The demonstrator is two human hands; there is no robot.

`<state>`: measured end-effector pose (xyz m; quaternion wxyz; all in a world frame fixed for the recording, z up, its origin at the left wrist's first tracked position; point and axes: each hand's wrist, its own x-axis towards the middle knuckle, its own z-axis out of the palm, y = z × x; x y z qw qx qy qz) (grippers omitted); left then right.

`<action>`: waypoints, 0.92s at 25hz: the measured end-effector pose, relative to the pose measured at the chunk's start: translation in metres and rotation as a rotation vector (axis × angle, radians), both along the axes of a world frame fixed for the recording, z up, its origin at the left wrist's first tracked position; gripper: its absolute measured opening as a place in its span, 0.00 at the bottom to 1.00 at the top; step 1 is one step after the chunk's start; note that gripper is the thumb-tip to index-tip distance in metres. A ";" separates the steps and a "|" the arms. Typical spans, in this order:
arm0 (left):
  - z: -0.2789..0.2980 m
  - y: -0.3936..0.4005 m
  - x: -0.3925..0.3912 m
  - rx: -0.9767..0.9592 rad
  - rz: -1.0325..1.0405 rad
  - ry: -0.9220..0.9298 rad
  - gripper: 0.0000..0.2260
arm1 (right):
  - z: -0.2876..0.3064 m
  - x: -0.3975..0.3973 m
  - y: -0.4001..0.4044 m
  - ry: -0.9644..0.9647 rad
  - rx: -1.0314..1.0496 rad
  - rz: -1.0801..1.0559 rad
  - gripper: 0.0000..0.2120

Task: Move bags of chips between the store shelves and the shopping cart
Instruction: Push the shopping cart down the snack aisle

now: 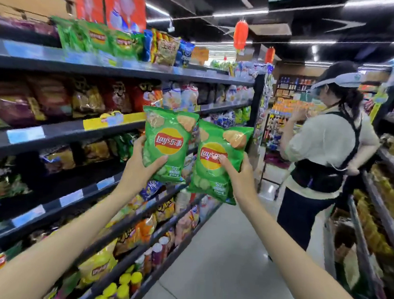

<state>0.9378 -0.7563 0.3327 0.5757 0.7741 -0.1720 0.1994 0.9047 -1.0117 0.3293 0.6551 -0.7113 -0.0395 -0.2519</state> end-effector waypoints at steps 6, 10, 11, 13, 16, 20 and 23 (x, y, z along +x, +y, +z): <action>0.053 0.012 0.110 0.001 0.172 -0.056 0.33 | 0.035 0.170 -0.002 -0.015 -0.065 0.176 0.49; 0.095 0.030 0.170 0.053 0.319 -0.125 0.35 | 0.075 0.248 0.021 -0.047 -0.064 0.291 0.50; 0.106 0.035 0.184 0.078 0.360 -0.146 0.35 | 0.085 0.268 0.029 -0.063 -0.067 0.305 0.52; 0.129 0.046 0.208 0.096 0.407 -0.194 0.36 | 0.107 0.300 0.045 -0.109 -0.058 0.328 0.53; 0.162 0.072 0.250 0.143 0.473 -0.258 0.38 | 0.139 0.359 0.076 -0.170 -0.029 0.381 0.54; 0.211 0.104 0.294 0.193 0.521 -0.350 0.35 | 0.186 0.430 0.117 -0.261 0.022 0.498 0.54; 0.245 0.124 0.322 0.218 0.600 -0.434 0.32 | 0.221 0.460 0.141 -0.366 0.054 0.525 0.50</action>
